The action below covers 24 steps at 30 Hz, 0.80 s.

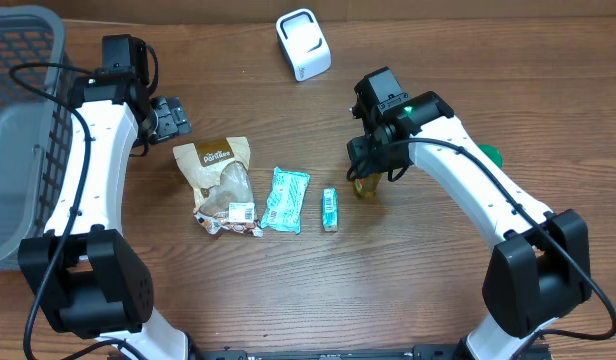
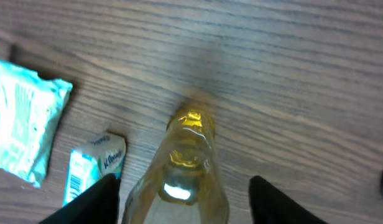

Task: Scan the item barcode
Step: 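Close the right gripper around the yellow bottle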

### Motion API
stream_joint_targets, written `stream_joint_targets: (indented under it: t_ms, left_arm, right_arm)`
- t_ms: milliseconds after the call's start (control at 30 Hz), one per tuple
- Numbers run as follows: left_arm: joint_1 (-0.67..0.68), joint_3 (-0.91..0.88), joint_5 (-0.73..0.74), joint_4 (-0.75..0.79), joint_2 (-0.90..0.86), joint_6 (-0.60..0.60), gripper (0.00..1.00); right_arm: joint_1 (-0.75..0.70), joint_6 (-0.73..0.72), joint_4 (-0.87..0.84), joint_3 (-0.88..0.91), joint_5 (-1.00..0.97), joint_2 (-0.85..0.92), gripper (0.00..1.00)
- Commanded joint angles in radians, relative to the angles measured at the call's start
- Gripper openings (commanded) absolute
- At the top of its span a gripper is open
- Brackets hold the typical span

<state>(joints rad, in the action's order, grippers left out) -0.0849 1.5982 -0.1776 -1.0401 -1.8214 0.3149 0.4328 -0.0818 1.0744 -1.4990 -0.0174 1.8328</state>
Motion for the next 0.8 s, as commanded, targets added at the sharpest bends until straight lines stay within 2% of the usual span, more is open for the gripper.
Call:
stream_joint_targets:
  t_ms: [0,400,767]
  left_arm:
    - [0.011,0.008,-0.013,0.001,0.017,-0.004,1.0]
    - [0.011,0.008,-0.013,0.001,0.017,-0.004,1.0]
    - [0.011,0.008,-0.013,0.001,0.017,-0.004,0.99]
  right_arm:
    - [-0.001,0.003,-0.007,0.005,-0.015,0.004,0.7]
    - [-0.001,0.0,0.02,0.006,0.021,0.004,0.7]
    - [-0.001,0.0,0.019,0.006,0.018,0.004,0.59]
